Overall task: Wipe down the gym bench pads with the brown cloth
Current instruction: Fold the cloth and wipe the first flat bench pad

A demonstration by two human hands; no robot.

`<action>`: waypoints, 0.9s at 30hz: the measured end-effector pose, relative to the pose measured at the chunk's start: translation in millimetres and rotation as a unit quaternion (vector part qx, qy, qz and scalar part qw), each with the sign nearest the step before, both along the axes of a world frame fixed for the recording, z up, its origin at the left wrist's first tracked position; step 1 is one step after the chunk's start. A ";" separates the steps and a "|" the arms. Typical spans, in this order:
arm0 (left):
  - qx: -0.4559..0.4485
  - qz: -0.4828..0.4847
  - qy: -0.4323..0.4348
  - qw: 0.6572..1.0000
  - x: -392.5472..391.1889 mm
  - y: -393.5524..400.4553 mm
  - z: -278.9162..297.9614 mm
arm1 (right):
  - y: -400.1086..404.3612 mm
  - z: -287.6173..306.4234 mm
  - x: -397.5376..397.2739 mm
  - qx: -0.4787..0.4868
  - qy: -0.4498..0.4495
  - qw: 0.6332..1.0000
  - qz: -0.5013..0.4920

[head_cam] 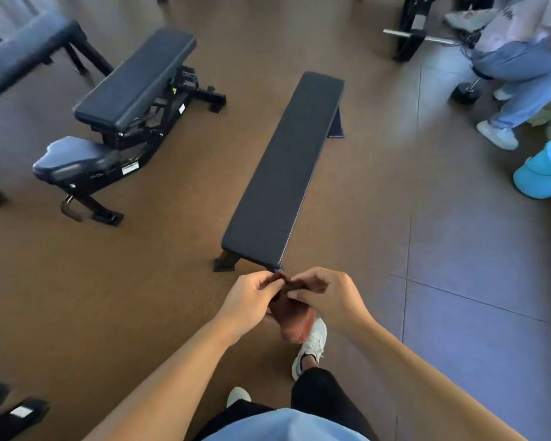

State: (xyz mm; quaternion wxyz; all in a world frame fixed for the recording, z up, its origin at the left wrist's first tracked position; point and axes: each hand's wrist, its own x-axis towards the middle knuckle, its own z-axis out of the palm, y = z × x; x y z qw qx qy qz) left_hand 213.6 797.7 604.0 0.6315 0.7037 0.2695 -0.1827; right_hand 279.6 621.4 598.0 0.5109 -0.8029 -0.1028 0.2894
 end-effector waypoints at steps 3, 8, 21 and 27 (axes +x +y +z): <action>-0.033 0.013 0.026 0.999 33.3 -4.6 5.1 | -2.0 1.8 37.2 0.015 0.019 1.000 0.002; -0.097 0.068 0.049 0.992 88.8 -16.9 17.3 | -13.2 9.6 99.8 0.043 0.012 0.999 0.010; -0.053 0.181 0.080 0.979 139.6 50.3 -10.3 | 41.1 -4.6 205.8 -0.017 -0.028 0.999 -0.019; 0.148 0.163 0.044 0.974 150.6 99.2 -50.4 | 101.3 -17.5 240.4 -0.041 0.002 0.999 -0.026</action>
